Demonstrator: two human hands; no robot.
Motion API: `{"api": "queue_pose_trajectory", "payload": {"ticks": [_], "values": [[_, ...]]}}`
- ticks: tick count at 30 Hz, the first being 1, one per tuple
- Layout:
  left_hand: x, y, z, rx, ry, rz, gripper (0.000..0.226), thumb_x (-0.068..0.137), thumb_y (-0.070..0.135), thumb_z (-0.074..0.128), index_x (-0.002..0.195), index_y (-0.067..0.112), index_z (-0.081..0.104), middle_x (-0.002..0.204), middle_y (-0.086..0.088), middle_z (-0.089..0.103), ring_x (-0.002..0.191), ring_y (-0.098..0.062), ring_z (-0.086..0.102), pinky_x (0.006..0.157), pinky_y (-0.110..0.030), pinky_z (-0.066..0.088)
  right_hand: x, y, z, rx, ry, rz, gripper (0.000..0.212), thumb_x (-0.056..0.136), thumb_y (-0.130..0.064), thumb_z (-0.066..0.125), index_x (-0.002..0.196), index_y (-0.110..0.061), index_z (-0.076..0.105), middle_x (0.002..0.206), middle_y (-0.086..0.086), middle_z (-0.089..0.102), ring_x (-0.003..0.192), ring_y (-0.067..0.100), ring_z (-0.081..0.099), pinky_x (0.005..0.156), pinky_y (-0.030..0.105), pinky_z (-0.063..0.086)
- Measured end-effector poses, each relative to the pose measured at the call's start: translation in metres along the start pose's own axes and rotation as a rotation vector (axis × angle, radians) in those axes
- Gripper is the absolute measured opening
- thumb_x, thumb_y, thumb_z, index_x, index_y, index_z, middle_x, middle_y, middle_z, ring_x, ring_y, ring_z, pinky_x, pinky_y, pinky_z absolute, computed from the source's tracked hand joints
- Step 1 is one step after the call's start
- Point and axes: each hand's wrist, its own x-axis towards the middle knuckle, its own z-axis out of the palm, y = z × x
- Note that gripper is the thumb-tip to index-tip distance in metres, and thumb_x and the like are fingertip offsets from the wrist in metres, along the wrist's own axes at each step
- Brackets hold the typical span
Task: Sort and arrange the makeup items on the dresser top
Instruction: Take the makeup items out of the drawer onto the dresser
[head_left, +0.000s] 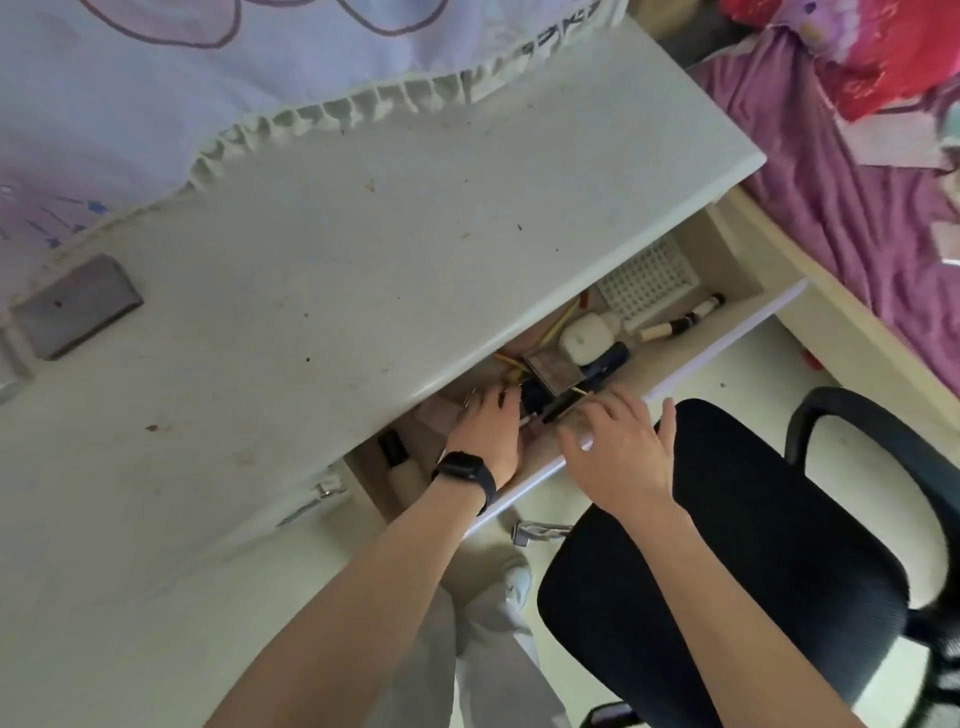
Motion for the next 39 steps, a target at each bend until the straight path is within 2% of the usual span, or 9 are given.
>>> {"api": "queue_pose_trajectory", "payload": {"ticks": [3,6,9,13,19,25,32,35,39], "values": [[0.011,0.003,0.006,0.113,0.043,-0.020,0.049,0.098,0.010,0.046,0.145,0.015,0.034,0.145,-0.012,0.040,0.130,-0.035,0.038,0.094,-0.047,0.048,0.032,-0.001,-0.008,-0.116,-0.083,-0.012,0.046,0.097,-0.049,0.042,0.135,-0.026,0.054,0.124,-0.003,0.065,0.127,0.023,0.054,0.121,0.057,-0.007],[0.012,0.002,0.008,0.181,0.046,-0.010,0.051,0.097,0.005,0.043,0.147,0.012,0.034,0.149,-0.012,0.036,0.130,-0.036,0.037,0.093,-0.047,0.047,0.059,-0.009,-0.012,-0.184,-0.147,-0.032,0.052,0.096,-0.058,0.047,0.131,-0.020,0.051,0.124,0.004,0.063,0.117,0.029,0.059,0.118,0.054,0.023],[0.012,0.001,0.003,0.215,0.041,0.019,0.046,0.099,0.006,0.039,0.144,0.009,0.037,0.146,-0.013,0.039,0.125,-0.036,0.042,0.088,-0.045,0.049,0.073,-0.017,-0.010,-0.127,-0.156,-0.046,0.067,0.093,-0.070,0.043,0.129,-0.014,0.053,0.126,0.009,0.059,0.115,0.032,0.058,0.092,0.044,0.045],[0.016,-0.003,-0.001,0.293,0.040,0.101,0.037,0.102,0.013,0.037,0.137,0.004,0.043,0.139,-0.016,0.046,0.120,-0.036,0.049,0.079,-0.041,0.049,0.084,-0.019,-0.008,-0.124,-0.185,-0.052,0.068,0.093,-0.072,0.044,0.121,-0.012,0.056,0.119,0.010,0.059,0.104,0.034,0.062,0.070,0.037,0.043],[0.005,-0.006,-0.001,0.214,0.044,0.082,0.045,0.092,0.012,0.055,0.136,0.008,0.043,0.131,-0.013,0.051,0.119,-0.031,0.048,0.082,-0.039,0.050,0.080,-0.012,-0.020,-0.157,-0.120,-0.161,0.025,0.104,-0.035,0.039,0.103,-0.012,0.050,0.096,0.011,0.064,0.079,0.033,0.058,0.062,0.036,0.041],[-0.034,-0.008,-0.030,-0.150,0.201,0.091,0.057,0.084,0.026,0.064,0.137,0.010,0.049,0.128,-0.010,0.056,0.114,-0.029,0.051,0.091,-0.036,0.046,0.047,0.004,-0.048,0.474,-0.071,-0.034,0.016,0.098,-0.031,0.052,0.086,-0.024,0.059,0.066,-0.007,0.065,0.059,0.006,0.060,0.047,0.017,0.040],[-0.093,-0.025,-0.095,-0.630,0.446,0.026,0.053,0.073,0.037,0.075,0.122,0.029,0.057,0.109,0.013,0.064,0.095,-0.004,0.062,0.082,-0.022,0.055,-0.015,-0.026,-0.060,1.282,-0.138,0.154,0.024,0.093,-0.007,0.069,0.112,-0.021,0.069,0.091,0.002,0.078,0.075,0.014,0.074,0.064,0.020,0.056],[-0.099,-0.047,-0.132,-0.762,0.618,-0.076,0.051,0.072,0.033,0.078,0.116,0.038,0.054,0.107,0.026,0.060,0.099,0.006,0.060,0.076,-0.011,0.054,-0.026,-0.060,-0.060,1.375,-0.080,0.114,0.032,0.088,0.002,0.071,0.109,-0.022,0.069,0.092,0.004,0.078,0.079,0.019,0.075,0.066,0.021,0.058],[-0.076,-0.095,-0.180,-0.871,0.780,-0.200,0.050,0.078,0.012,0.079,0.117,0.031,0.054,0.107,0.017,0.060,0.093,0.016,0.057,0.065,-0.002,0.047,-0.024,-0.110,-0.050,1.172,0.084,-0.003,0.031,0.089,-0.009,0.074,0.099,-0.037,0.070,0.091,-0.014,0.074,0.081,0.006,0.070,0.070,0.024,0.055]]}}
